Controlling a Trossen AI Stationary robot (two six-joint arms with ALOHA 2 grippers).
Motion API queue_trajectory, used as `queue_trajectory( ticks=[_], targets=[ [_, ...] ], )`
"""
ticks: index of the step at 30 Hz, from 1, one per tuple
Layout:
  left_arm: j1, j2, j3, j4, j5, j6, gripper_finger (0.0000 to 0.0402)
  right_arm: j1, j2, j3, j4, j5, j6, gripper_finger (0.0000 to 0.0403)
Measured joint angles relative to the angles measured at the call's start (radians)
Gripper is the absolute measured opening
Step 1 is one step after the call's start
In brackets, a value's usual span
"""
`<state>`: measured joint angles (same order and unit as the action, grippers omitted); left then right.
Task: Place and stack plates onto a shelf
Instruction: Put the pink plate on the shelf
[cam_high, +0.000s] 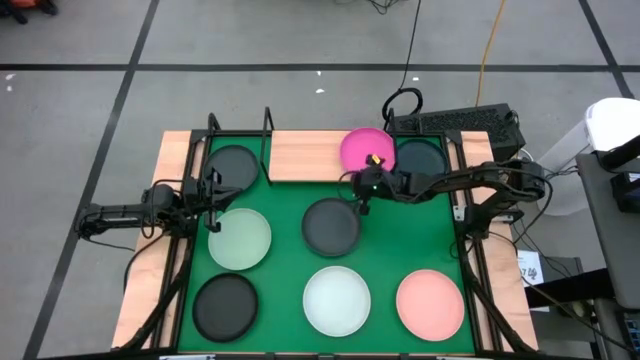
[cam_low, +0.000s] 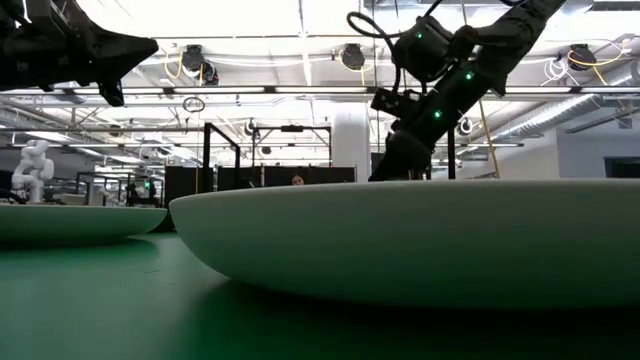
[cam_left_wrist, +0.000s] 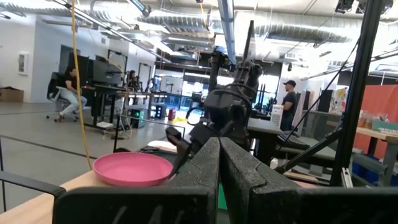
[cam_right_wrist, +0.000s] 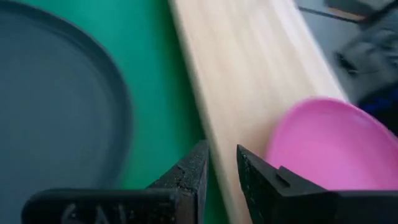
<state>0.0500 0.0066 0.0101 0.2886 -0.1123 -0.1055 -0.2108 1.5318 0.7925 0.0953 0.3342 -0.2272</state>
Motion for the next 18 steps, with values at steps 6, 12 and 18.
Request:
queue_trajectory(
  ticks=[6,12,18],
  targets=[
    [0.000,0.000,0.000,0.000,0.000,0.000,0.0017,-0.029,0.000,0.000,-0.104,0.086,0.014,0.0071],
    [0.000,0.000,0.000,0.000,0.000,0.000,0.0017,-0.067,0.000,0.000,-0.131,0.085,0.031,0.0071],
    [0.000,0.000,0.000,0.000,0.000,0.000,0.0017,-0.084,0.000,0.000,-0.128,0.042,0.023,0.0049]
  ],
)
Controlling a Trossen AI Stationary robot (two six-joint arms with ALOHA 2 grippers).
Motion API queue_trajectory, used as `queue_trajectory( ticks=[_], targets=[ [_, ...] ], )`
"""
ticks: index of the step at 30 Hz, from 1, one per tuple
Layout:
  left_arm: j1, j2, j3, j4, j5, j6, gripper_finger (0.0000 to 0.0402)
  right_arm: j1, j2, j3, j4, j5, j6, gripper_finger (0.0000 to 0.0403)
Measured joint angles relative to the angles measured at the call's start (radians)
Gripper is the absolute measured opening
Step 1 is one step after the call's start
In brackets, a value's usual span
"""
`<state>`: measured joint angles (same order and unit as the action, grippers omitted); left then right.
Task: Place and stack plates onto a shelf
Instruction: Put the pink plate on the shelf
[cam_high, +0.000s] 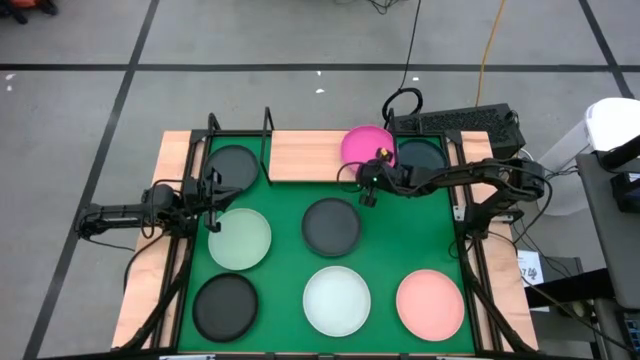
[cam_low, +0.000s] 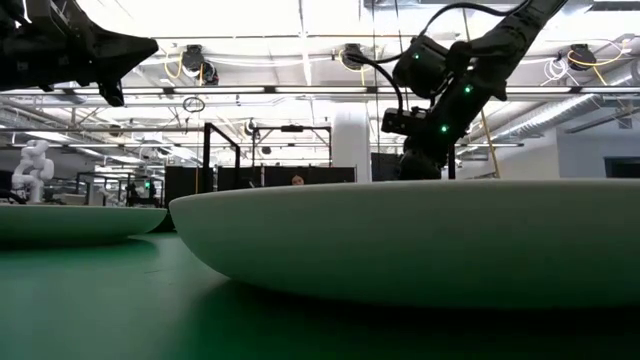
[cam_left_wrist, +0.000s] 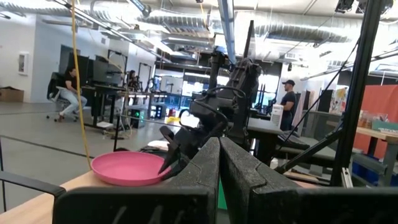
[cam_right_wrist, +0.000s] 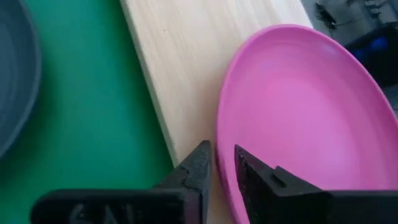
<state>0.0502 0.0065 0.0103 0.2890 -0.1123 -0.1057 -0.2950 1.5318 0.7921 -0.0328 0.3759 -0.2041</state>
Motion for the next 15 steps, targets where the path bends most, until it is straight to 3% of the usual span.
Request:
queue_trajectory(
  ticks=[4,15],
  targets=[
    [0.000,0.000,0.000,0.000,0.000,0.000,0.0017,-0.001,0.000,0.000,0.008,-0.044,-0.020,0.0007],
    [0.000,0.000,0.000,0.000,0.000,0.000,0.0017,0.022,0.000,0.000,0.091,-0.094,-0.081,0.0002]
  ],
)
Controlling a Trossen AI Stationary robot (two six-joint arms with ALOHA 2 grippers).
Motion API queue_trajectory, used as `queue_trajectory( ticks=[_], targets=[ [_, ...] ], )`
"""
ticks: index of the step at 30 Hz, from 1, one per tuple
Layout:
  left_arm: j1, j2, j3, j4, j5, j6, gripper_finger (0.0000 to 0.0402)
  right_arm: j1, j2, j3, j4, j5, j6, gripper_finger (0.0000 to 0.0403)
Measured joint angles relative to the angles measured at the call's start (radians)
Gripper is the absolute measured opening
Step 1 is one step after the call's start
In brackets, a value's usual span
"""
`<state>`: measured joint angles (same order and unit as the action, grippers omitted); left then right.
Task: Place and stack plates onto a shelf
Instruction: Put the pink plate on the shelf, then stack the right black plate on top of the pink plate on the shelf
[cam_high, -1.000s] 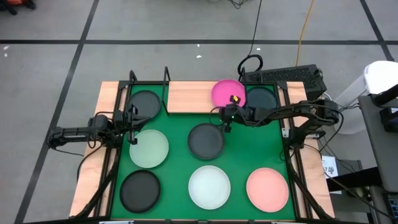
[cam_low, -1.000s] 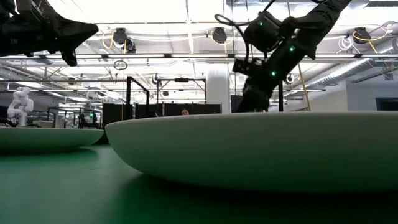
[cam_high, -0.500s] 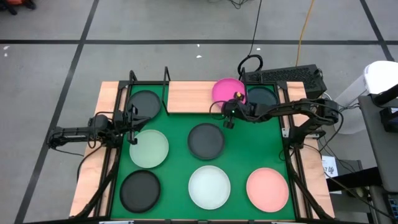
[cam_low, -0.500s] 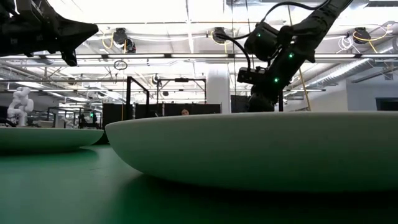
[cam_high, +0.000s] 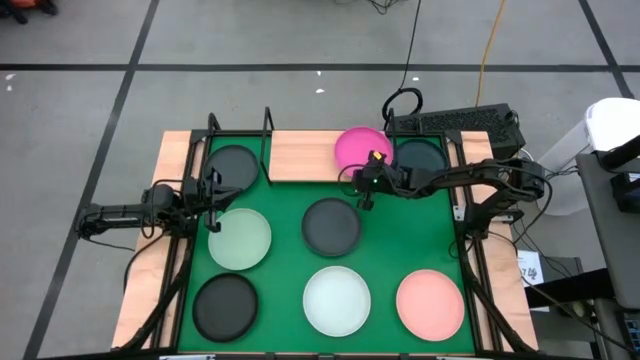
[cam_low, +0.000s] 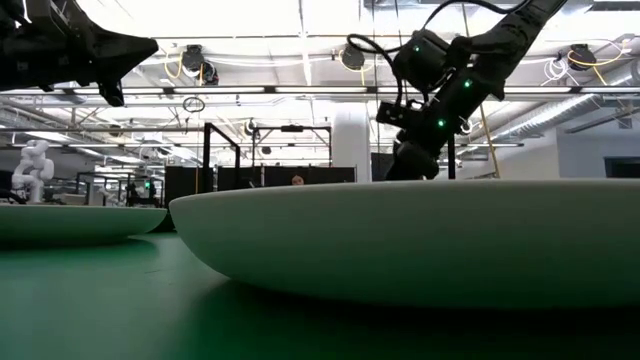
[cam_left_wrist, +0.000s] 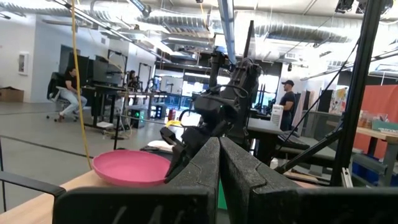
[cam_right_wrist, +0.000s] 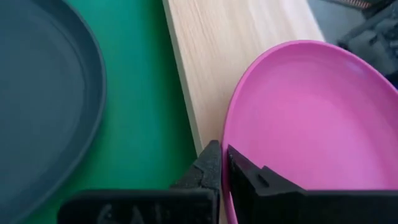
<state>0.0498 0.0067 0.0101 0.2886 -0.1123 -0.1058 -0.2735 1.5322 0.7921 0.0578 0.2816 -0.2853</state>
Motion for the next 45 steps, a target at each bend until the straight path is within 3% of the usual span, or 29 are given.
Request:
queue_trajectory(
  ticks=[18,33,38,45],
  targets=[
    [0.000,0.000,0.000,0.000,0.000,0.000,0.0017,0.002,0.000,0.000,0.051,0.000,0.011,0.0010],
    [0.000,0.000,0.000,0.000,0.000,0.000,0.0017,0.001,-0.003,0.000,0.102,-0.128,0.075,0.0025],
    [0.000,0.000,0.000,0.000,0.000,0.000,0.0017,0.031,-0.096,0.000,0.095,-0.159,0.096,0.0025],
    [0.000,0.000,0.000,0.000,0.000,0.000,0.0017,0.151,-0.354,-0.008,0.043,-0.261,0.148,0.0025]
  ],
)
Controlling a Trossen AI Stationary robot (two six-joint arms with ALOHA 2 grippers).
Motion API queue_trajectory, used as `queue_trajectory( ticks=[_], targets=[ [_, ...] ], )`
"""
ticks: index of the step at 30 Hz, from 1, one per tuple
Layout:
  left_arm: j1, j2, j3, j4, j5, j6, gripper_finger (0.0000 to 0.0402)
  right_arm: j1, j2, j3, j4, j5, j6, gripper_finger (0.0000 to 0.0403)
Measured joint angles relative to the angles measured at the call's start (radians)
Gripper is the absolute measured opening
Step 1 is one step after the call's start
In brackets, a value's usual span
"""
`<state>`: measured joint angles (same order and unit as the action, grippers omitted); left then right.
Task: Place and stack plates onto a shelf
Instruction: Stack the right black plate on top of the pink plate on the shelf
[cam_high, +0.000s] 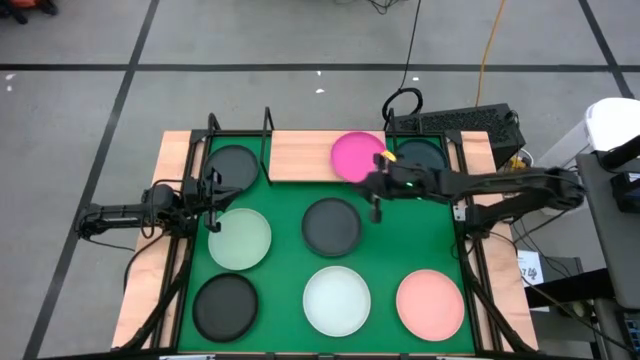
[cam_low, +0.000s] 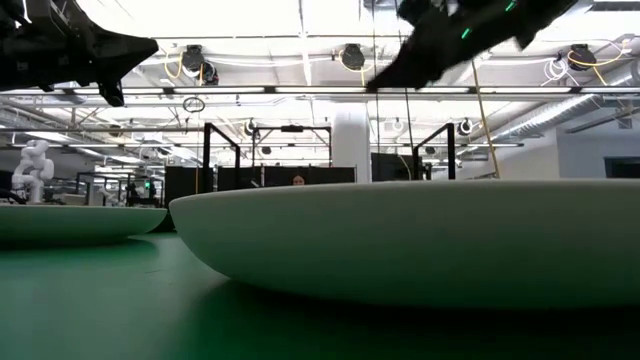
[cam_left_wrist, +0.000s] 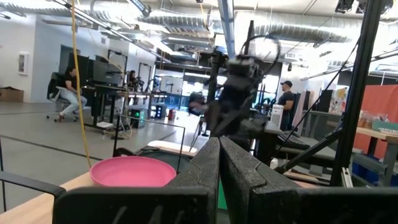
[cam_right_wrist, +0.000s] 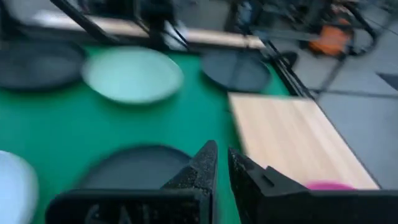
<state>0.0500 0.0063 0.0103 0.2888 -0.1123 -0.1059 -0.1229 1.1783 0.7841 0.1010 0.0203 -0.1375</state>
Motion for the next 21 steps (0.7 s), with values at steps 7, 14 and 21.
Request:
queue_trajectory(
  ticks=[7,14,21],
  targets=[
    [0.000,0.000,0.000,0.000,0.000,0.000,0.0017,0.163,-0.260,-0.163,0.023,0.001,0.161,0.0025],
    [0.000,0.000,0.000,0.000,0.000,0.000,0.0017,0.257,-0.424,-0.300,0.191,0.002,0.222,0.0025],
    [0.000,0.000,0.000,0.000,0.000,0.000,0.0017,0.276,-0.472,-0.363,0.291,0.004,0.154,0.0025]
  ],
)
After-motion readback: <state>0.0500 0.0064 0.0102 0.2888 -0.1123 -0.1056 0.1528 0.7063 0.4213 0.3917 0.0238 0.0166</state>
